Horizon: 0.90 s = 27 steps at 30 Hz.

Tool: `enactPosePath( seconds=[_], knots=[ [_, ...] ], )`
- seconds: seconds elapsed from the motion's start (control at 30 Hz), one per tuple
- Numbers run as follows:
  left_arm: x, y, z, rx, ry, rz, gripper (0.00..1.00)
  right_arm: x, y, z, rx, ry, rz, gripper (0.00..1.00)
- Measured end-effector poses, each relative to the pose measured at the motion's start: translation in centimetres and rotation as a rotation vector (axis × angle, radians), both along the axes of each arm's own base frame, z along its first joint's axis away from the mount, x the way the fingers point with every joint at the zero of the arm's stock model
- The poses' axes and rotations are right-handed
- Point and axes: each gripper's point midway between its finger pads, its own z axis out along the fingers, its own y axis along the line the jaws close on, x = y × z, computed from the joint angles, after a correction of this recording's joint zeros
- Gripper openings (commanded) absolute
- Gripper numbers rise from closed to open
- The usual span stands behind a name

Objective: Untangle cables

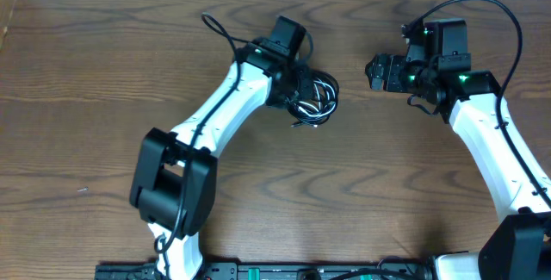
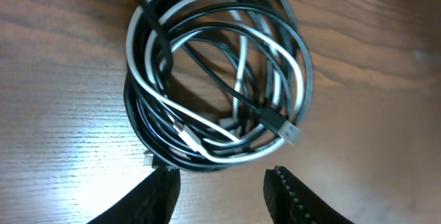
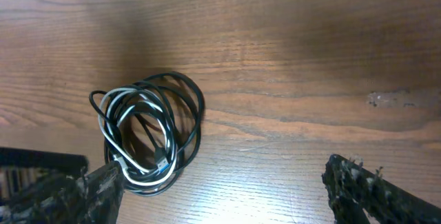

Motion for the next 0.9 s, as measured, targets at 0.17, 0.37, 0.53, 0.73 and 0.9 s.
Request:
enactPosePath(
  seconds=[0.17,0.37,0.53,0.73,0.9],
  knots=[
    [-0.2,-0.6,-2.3,0.034,0.039,0.046,0.41,0.0,-0.1,-0.1,-0.003,0.003,-0.006,0.90],
    [-0.5,-0.5,-5.0,0.065,0.096,0.088,0.41,-0.1,-0.1,-0.1,-0.004,0.008,-0.007,0.90],
    [0.1,-0.8,-5.7,0.058,0.085,0.097,0.41,-0.1,-0.2,-0.1,-0.007,0.007,-0.009,0.91],
    [1.0,-0.6,-5.8,0.069,0.049,0.118,0.41,-0.1,-0.2,-0.1,-0.007,0.007,-0.009,0.92],
    [1.7,-0.3,-5.8,0.090,0.010,0.111,0.41,-0.1,-0.2,-0.1,-0.007,0.007,-0.010,0.92]
  ],
)
